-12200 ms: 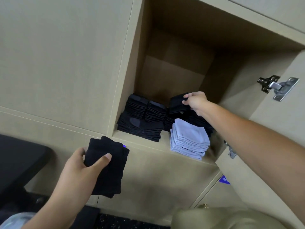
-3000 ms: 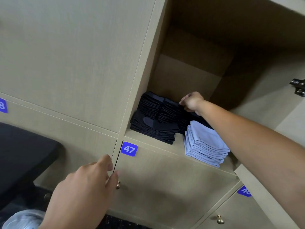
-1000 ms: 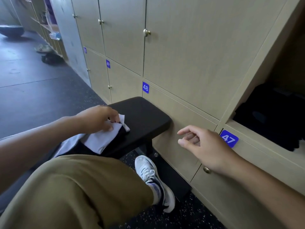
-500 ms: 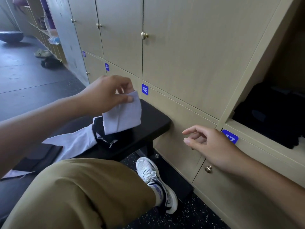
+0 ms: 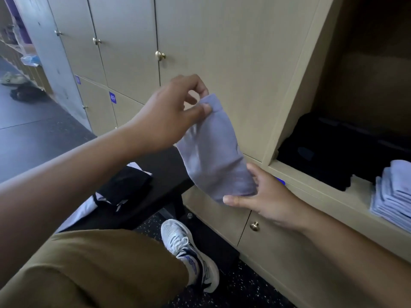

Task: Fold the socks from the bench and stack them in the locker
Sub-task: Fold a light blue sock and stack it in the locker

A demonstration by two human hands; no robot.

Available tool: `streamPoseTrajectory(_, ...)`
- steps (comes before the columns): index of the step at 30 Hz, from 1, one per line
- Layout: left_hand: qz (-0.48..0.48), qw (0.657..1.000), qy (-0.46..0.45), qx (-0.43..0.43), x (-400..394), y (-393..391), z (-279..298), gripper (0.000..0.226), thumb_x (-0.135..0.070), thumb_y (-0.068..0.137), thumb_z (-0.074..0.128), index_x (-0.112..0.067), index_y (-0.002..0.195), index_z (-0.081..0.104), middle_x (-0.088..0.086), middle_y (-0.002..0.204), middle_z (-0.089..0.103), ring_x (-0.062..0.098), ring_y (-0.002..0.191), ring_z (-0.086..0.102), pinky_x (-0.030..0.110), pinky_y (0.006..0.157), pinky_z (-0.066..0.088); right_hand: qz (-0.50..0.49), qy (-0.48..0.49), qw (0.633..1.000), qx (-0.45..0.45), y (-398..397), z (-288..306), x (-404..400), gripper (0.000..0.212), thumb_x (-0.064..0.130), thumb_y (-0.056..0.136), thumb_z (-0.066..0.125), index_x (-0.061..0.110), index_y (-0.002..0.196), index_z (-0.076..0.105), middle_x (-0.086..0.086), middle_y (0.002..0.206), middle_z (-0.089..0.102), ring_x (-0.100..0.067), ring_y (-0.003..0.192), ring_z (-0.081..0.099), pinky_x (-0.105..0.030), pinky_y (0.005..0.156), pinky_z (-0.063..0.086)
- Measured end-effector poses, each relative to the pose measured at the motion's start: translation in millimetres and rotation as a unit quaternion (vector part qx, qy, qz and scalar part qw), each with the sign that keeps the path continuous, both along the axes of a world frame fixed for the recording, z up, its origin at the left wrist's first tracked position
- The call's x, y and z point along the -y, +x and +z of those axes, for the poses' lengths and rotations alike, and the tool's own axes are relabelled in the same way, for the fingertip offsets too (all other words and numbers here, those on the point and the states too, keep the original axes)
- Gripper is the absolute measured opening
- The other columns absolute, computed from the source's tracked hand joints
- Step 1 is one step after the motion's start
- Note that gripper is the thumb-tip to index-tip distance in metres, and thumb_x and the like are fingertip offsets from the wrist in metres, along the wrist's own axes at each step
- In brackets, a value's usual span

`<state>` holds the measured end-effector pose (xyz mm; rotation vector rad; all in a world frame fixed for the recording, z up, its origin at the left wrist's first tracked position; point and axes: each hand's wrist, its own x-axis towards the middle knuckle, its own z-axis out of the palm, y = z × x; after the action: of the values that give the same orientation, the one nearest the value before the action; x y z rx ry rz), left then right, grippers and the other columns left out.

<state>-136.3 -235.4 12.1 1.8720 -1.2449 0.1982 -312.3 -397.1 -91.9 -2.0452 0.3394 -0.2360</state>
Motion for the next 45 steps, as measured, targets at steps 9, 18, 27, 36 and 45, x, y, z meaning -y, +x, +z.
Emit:
streamPoseTrajectory(9,-0.069,0.994,-0.020,-0.080,14.9,-12.4,-6.7,0.009,-0.030,0.100,0.061,-0.028,0.094,0.054,0.001,0.098,0.067,0.006,0.079,0.055,0.024,0.075,0.042,-0.035,-0.039,0.999,-0.012,-30.6,-6.9,27.8,0.006,0.016,0.091,0.074,0.015,0.092,0.068,-0.004,0.086,0.073,-0.017,0.074,0.063,-0.039,0.081,0.054)
streamPoseTrajectory(18,-0.128,0.947,-0.151,-0.254,41.7,-16.0,-19.7,0.018,-0.019,0.099,0.067,-0.023,0.114,0.058,-0.001,0.086,0.071,0.010,0.070,0.061,0.022,0.067,0.047,-0.144,0.009,0.986,0.089,-61.1,8.0,48.5,0.005,0.008,0.098,0.063,0.007,0.098,0.059,0.004,0.069,0.068,-0.011,0.068,0.067,-0.024,0.069,0.057)
streamPoseTrajectory(27,-0.213,0.903,-0.131,-0.350,85.0,-26.7,-57.9,0.013,-0.018,0.101,0.060,-0.011,0.104,0.069,0.000,0.087,0.076,0.016,0.082,0.068,0.024,0.074,0.057,-0.191,-0.063,0.958,0.206,-81.5,43.2,62.4,0.011,0.001,0.098,0.060,0.004,0.091,0.068,-0.002,0.084,0.070,-0.012,0.079,0.066,-0.021,0.076,0.054)
streamPoseTrajectory(36,-0.342,0.871,-0.034,-0.351,108.3,-53.3,-70.8,0.027,-0.027,0.097,0.064,-0.002,0.108,0.065,0.026,0.106,0.069,0.026,0.093,0.063,0.035,0.083,0.050,-0.117,0.023,0.976,0.184,-75.0,47.5,38.0,0.019,0.010,0.101,0.055,-0.004,0.098,0.067,-0.004,0.121,0.072,-0.011,0.105,0.069,-0.020,0.085,0.052)
streamPoseTrajectory(45,-0.408,0.844,0.067,-0.342,111.1,-63.8,-72.7,0.017,-0.018,0.109,0.048,-0.007,0.099,0.058,-0.009,0.086,0.068,0.007,0.077,0.061,0.018,0.074,0.046,-0.106,0.078,0.975,0.181,-76.1,51.4,34.9,0.017,0.034,0.092,0.061,0.029,0.082,0.073,0.023,0.121,0.069,-0.006,0.139,0.048,-0.043,0.114,0.042)
